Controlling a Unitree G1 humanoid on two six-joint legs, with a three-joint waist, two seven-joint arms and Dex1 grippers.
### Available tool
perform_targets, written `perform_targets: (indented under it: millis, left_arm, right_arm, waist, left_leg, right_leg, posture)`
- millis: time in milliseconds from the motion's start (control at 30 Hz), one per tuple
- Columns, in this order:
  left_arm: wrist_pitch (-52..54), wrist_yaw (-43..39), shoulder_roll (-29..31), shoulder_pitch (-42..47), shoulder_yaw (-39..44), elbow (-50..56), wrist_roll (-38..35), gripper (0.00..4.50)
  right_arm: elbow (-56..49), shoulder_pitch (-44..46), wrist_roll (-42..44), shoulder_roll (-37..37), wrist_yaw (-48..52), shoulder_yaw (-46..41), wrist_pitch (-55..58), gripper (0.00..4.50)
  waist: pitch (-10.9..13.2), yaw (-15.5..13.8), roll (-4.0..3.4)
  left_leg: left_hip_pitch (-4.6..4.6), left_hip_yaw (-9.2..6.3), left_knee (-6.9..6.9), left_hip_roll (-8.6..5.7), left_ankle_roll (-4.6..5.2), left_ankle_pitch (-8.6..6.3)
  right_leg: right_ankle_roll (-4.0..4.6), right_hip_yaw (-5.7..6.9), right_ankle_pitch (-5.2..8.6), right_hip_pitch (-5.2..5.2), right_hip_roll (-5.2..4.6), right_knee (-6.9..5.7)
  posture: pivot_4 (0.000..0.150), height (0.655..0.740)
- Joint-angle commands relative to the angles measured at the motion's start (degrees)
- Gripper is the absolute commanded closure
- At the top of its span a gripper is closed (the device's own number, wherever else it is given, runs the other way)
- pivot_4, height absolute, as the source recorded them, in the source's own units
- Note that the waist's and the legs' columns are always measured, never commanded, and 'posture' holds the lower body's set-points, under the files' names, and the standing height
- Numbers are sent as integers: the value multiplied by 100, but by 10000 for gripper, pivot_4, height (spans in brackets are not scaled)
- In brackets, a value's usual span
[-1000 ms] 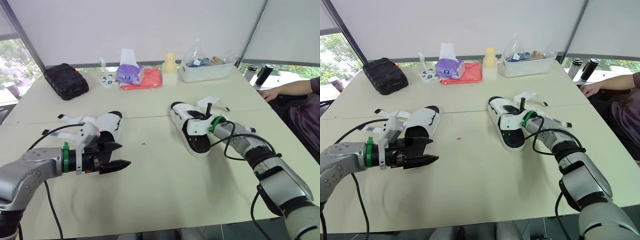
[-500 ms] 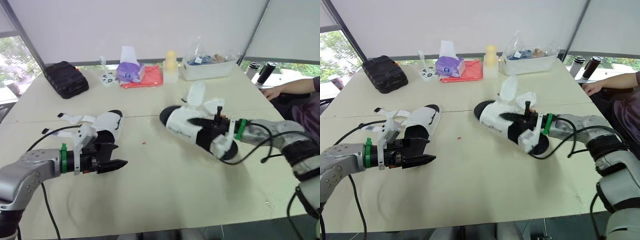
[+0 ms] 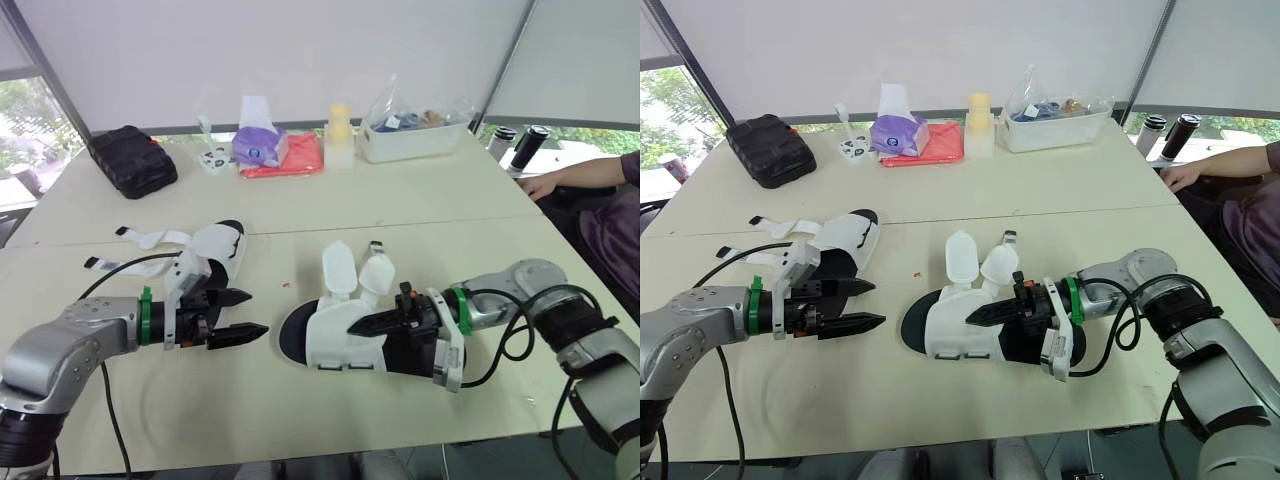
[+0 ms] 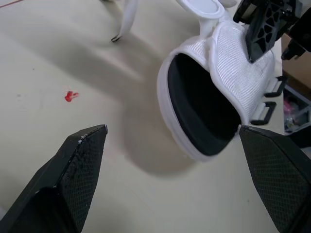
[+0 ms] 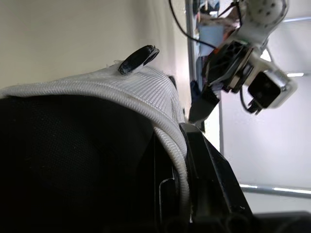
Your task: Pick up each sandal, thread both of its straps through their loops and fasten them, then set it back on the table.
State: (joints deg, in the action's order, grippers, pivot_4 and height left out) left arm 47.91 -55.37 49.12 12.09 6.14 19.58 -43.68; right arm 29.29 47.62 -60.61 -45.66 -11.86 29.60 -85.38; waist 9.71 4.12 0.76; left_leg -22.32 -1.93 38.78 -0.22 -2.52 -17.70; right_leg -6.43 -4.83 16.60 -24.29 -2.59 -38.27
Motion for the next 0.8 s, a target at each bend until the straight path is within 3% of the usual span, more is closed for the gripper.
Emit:
perform_targets:
  millis: [33, 167, 367, 633, 800]
  left_arm:
    - [-144, -28, -56, 81, 1, 31, 65, 0]
    - [-179, -47, -117, 51, -67, 63, 121, 0]
    - [-182, -25, -209, 136, -149, 61, 162, 0]
    - [-122, -13, -239, 184, -186, 80, 159, 0]
    - [-56, 104, -257, 108, -106, 168, 93, 0]
  right_arm:
    - [415, 322, -39, 125, -82, -68, 51, 44351]
    - [985, 560, 11, 365, 47, 102, 99, 44351]
    - [1150, 920, -654, 650, -339, 434, 133, 44351]
    - [1565, 2026, -2394, 1131, -2434, 1763, 1169, 44351]
    - [2237, 2352, -2673, 1344, -3351, 2511, 1344, 44351]
  waist:
    - [0, -8, 0]
    - [0, -3, 0]
    - [0, 14, 0]
    - [0, 142, 0]
    - [-1, 159, 2]
  left_leg:
    - [0, 0, 3, 0, 0, 0]
    - [0, -3, 10, -1, 0, 0]
    - [0, -4, 10, -1, -11, 6]
    - [1, -7, 12, -4, -31, 17]
    - [1, -8, 12, -5, -33, 19]
  right_leg:
    - [0, 0, 0, 3, -1, -1]
    - [0, 4, 0, 9, -2, -1]
    - [0, 4, 0, 8, 1, -3]
    - [1, 3, 1, -5, 9, -23]
    - [2, 3, 1, -4, 9, -24]
  posture:
    - [1500, 7400]
    - [1500, 7400]
    - [1500, 7400]
    - [1500, 7400]
    - [1500, 7400]
